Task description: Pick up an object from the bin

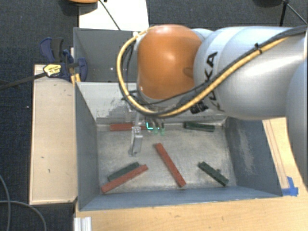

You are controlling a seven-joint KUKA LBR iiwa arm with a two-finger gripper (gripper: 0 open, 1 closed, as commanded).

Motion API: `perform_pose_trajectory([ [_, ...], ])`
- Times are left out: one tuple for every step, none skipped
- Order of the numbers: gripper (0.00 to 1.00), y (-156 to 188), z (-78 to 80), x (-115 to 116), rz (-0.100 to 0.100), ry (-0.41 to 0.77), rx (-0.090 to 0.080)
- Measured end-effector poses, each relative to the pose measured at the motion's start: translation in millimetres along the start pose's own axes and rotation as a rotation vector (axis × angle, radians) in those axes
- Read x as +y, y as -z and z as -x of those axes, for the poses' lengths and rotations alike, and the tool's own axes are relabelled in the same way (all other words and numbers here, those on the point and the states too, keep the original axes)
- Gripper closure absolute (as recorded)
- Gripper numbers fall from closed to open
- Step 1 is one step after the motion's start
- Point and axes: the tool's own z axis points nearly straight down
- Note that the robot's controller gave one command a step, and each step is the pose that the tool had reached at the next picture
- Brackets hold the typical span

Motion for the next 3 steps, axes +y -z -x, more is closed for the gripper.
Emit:
perform_pose_trajectory([
  [0.0, 5, 1.9, -1, 0.002, -0.006, -0.008],
  [0.0, -39, -8.8, 0, 0.001, 0.173, -0.01],
  [0.0, -71, -41.8, 12, -0.001, 0.52, -0.007],
])
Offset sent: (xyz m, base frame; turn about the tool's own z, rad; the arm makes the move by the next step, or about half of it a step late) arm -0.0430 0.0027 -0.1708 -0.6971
